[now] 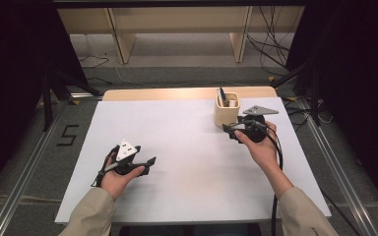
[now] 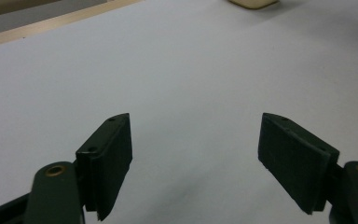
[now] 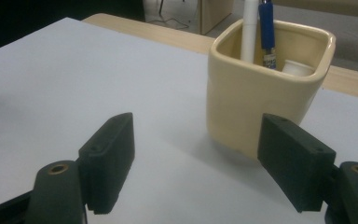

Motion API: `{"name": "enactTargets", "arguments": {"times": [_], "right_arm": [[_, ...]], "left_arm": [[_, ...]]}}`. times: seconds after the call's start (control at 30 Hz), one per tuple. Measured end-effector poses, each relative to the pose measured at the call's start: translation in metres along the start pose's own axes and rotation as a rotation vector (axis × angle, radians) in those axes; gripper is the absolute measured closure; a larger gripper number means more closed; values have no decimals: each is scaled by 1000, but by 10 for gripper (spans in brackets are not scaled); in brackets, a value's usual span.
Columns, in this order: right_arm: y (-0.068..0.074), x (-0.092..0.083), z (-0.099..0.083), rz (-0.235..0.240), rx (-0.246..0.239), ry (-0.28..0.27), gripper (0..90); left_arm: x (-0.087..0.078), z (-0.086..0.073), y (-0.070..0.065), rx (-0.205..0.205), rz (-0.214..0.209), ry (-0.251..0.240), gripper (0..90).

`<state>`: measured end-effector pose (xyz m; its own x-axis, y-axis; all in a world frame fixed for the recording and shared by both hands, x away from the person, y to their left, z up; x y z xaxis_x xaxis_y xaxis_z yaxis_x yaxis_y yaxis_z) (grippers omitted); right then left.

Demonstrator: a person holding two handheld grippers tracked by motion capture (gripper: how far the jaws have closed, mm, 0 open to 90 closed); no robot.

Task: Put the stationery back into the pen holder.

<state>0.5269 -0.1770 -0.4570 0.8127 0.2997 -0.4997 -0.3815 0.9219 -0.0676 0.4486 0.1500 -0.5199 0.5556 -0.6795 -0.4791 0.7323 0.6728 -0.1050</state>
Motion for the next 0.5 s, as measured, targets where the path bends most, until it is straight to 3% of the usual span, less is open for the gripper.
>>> {"name": "enactTargets", "arguments": {"times": [0.5], "right_arm": [[8,-15,-29,51,6,21,274]], "left_arm": [[0,-1,0,0,1,3,259]]}}
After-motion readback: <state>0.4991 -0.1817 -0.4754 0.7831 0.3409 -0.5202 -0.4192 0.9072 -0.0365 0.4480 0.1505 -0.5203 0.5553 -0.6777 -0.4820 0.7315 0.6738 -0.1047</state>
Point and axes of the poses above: each handheld gripper's, and its own axes: x roughly forward along the jaws, z roughly out of its top, y roughly to its left, the point moved 8 cm from there along x, roughly forward along the jaws, and after that the axes turned 14 degrees about -z, right-handed, at the moved point
